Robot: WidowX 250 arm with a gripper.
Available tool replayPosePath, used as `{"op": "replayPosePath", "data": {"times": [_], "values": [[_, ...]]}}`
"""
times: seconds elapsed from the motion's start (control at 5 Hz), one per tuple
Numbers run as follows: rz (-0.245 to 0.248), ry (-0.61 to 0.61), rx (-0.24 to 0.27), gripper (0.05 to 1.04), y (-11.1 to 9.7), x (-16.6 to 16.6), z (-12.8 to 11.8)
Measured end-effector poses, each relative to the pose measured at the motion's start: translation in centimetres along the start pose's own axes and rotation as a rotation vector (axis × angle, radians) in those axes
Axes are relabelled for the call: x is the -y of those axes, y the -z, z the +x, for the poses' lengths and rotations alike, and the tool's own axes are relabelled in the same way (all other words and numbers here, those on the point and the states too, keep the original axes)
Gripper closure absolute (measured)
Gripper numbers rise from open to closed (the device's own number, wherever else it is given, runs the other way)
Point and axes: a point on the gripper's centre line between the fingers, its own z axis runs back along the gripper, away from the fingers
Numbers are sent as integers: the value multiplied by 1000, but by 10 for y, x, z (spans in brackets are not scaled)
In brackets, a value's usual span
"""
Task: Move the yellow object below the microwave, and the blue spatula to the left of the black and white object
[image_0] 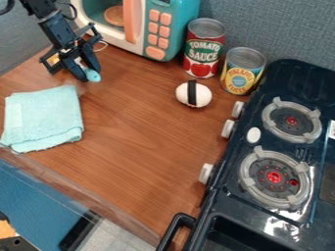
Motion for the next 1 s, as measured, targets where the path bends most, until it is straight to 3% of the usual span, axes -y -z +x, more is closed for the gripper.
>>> {"op": "replayPosePath", "data": {"times": [0.2, 0.4, 0.6, 1.0], "values": [[2, 4, -13, 757, 3, -3, -3], [6, 74, 10, 757, 0, 4, -29], [21, 194, 49, 757, 0, 16, -68], [68, 304, 126, 757, 23, 21, -101]]}}
